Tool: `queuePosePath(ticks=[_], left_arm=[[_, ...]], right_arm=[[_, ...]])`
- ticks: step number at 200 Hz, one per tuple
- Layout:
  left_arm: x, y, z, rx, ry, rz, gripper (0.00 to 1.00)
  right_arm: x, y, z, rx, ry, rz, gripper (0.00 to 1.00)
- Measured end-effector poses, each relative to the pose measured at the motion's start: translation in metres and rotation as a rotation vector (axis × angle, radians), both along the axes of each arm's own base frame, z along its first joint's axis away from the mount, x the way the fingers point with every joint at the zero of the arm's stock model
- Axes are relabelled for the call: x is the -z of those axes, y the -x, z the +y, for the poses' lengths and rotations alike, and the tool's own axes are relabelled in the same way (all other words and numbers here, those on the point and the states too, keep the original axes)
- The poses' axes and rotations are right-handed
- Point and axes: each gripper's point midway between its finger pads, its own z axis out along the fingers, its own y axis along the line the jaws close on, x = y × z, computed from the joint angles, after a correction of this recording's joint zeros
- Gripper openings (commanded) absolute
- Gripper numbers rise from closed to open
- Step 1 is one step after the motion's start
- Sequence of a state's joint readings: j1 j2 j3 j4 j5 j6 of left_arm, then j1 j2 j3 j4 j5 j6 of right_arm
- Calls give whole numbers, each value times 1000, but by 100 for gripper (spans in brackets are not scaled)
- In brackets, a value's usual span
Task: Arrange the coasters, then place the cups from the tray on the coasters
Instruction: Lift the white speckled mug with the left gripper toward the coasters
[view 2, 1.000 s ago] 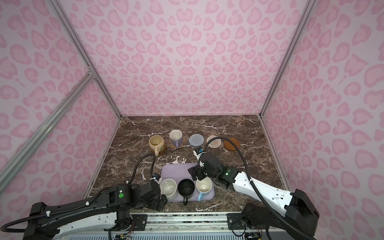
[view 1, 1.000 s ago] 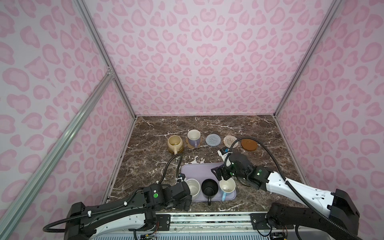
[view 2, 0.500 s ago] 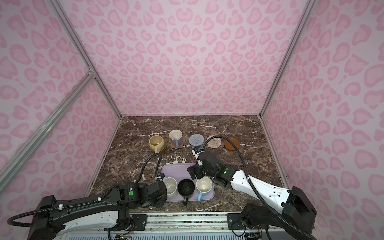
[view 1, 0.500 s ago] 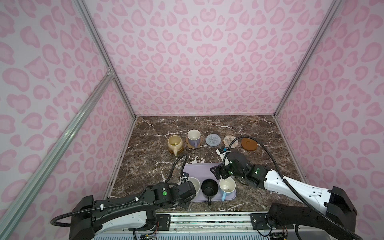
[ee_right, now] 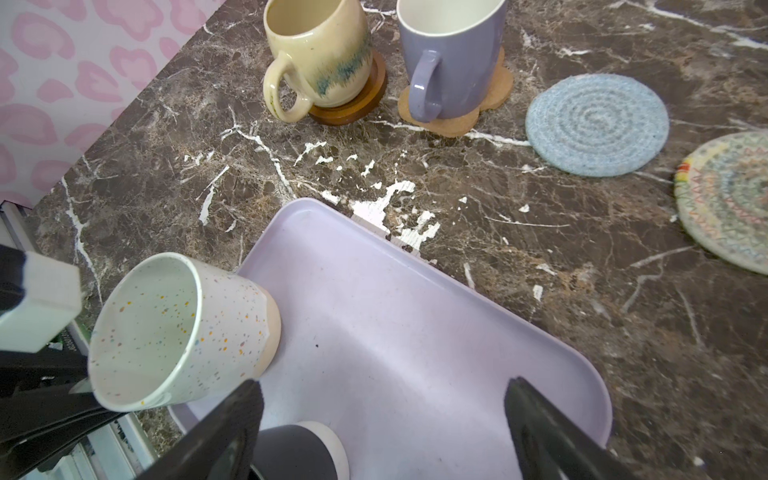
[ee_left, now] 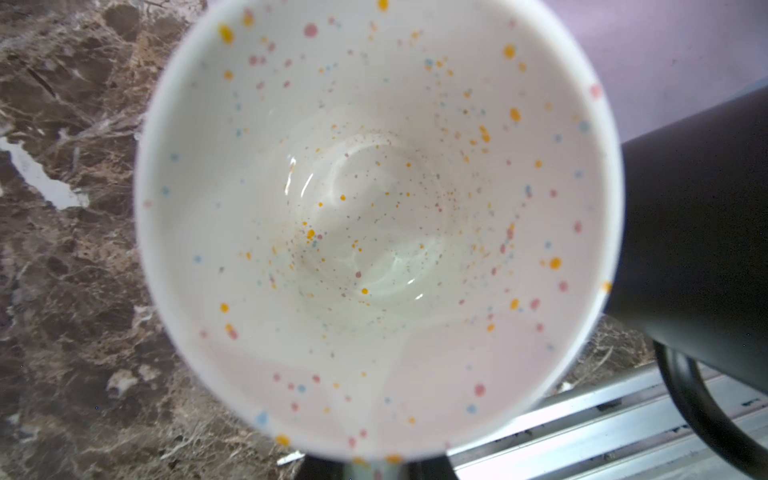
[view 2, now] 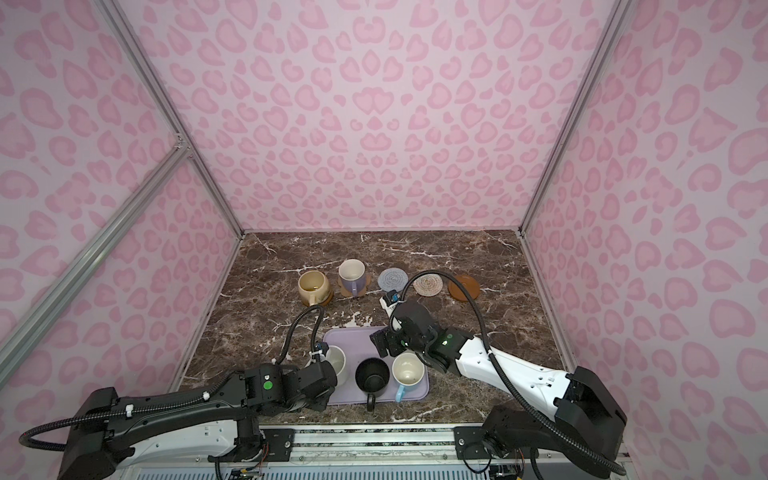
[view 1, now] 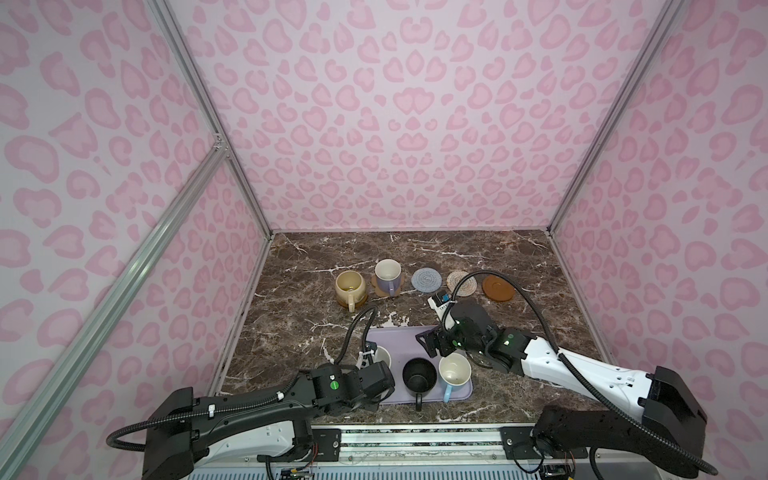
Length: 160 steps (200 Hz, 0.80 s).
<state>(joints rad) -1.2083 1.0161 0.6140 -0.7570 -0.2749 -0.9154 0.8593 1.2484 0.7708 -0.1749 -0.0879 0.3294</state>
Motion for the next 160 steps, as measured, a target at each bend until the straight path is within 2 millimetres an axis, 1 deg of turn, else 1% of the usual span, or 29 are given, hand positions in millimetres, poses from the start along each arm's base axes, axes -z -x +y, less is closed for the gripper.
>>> queuePosePath(ticks=[14,53,78,102,123,140,160], left_arm=[[-2,0,0,-7,2,1,4],[-13,-5,-2,-26,1,-20,4],[-27,-14,-7,-39,-7,-47,4],[-45,-29,-17,-54,-6,-78,4],[-60,-46,-24,-61,-9,-109,4],[-72,-59,-29,-66,-11,-127,4],[-84,-73,-37,-63,-23,-148,4]], right_arm=[[1,0,3,-8,-2,8,92],[-6,2,15,-50,-53,9,90],[-12,5,25,-94,-92,17,91],[-20,4,33,-125,-144,16,91],[-28,-2,34,-126,-179,10,91],[-37,-9,32,-109,-207,0,91],[-50,-22,20,-62,-246,-19,91]])
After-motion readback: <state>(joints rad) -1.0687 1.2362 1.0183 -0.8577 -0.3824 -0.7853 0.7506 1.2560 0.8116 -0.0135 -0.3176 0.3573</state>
